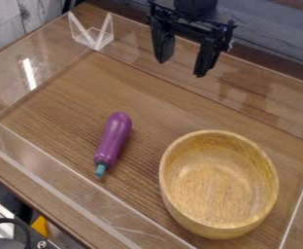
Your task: Put the purple eggplant in the brown bowl
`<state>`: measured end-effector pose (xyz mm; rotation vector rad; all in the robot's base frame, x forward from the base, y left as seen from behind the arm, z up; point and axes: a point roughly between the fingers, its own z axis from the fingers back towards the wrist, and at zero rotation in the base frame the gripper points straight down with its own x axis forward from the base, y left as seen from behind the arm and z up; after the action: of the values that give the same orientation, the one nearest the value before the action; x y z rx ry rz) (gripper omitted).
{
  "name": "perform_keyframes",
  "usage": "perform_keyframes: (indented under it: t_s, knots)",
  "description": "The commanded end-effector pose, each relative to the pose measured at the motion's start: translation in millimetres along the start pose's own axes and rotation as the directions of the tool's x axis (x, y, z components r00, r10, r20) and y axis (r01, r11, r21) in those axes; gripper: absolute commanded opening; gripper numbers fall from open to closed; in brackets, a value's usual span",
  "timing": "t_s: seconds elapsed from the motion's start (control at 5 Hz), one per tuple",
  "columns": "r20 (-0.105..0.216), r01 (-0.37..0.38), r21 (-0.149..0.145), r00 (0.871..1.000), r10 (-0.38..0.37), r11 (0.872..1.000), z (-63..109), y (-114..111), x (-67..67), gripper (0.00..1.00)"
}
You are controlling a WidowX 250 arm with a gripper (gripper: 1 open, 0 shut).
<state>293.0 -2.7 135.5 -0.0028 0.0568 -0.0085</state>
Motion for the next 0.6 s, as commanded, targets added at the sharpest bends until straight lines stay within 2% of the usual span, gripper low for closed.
perform_keyframes:
  t_s: [0.0, 0.2, 0.4]
  knots:
    - [-0.015, -0.008, -0.006, 1.000, 0.008, 1.000, -5.9, 1, -2.5, 1.00]
    - [-0.020, -0.076, -0.014, 0.997, 0.076, 0.997, -14.6, 16, -17.7, 1.00]
    - [0.002, -0.105, -0.014, 0.994, 0.105, 0.994, -20.3, 40, -32.5, 1.00]
